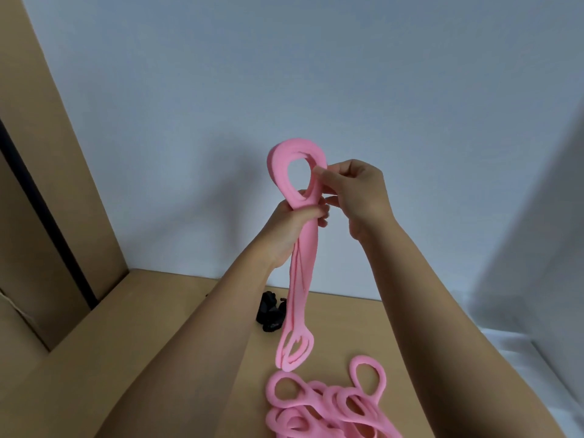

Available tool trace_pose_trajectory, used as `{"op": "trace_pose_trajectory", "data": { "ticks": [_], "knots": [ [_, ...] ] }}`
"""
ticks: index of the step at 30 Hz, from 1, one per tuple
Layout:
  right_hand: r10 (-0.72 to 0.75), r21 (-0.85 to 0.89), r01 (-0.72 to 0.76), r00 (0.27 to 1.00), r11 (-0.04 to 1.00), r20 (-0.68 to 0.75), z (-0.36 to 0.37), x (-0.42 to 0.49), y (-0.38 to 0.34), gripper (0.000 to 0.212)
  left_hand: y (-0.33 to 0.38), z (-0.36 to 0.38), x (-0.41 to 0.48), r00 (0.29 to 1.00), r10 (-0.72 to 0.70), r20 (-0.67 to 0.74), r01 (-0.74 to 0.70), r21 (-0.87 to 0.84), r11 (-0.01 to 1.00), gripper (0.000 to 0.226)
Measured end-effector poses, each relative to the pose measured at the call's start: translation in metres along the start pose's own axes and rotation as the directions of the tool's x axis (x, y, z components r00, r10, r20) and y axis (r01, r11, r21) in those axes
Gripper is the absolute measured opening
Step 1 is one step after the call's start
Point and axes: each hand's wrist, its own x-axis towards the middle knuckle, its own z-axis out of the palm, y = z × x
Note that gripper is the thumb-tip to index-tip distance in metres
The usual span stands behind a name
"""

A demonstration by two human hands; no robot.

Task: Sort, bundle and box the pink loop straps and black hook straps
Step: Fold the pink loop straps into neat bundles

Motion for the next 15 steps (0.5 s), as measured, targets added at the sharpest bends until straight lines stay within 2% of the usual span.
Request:
{"op": "trace_pose_trajectory", "data": {
  "ticks": [2,4,6,8,11,13,15],
  "knots": [
    [-0.024,-0.017,0.024,1.0,1.0,-0.009,0.0,0.001,0.003,0.015,-0.001,0.0,0.001,1.0,0.01,-0.016,-0.01,0.0,1.0,0.006],
    [-0.066,-0.074,0.062,0.997,0.995,-0.044,-0.002,0.001,0.011,0.013,-0.001,0.0,0.002,0.998,-0.031,-0.061,0.026,-0.07,0.997,0.012],
    [-0.028,-0.062,0.025,0.998,0.998,-0.051,-0.008,-0.004,0.03,0.011,0.0,0.0,0.003,0.991,-0.071,-0.111,0.05,-0.181,0.982,0.016],
    [0.106,-0.076,-0.099,0.991,0.992,0.086,-0.014,-0.014,0.057,0.017,0.002,0.0,0.006,0.984,-0.099,-0.15,0.061,-0.237,0.97,0.018],
    [0.264,-0.219,-0.196,0.899,0.956,0.349,-0.018,-0.031,0.088,0.014,0.004,-0.001,0.01,0.963,-0.195,-0.185,0.127,-0.326,0.937,0.016],
    [0.28,-0.261,-0.186,0.877,0.947,0.39,-0.016,-0.035,0.099,0.011,0.002,-0.004,0.011,0.949,-0.25,-0.193,0.166,-0.37,0.914,0.017],
    [0.273,-0.297,-0.164,0.884,0.941,0.379,-0.014,-0.036,0.108,0.018,-0.001,-0.006,0.013,0.936,-0.28,-0.212,0.185,-0.378,0.907,0.019]
  ]
}}
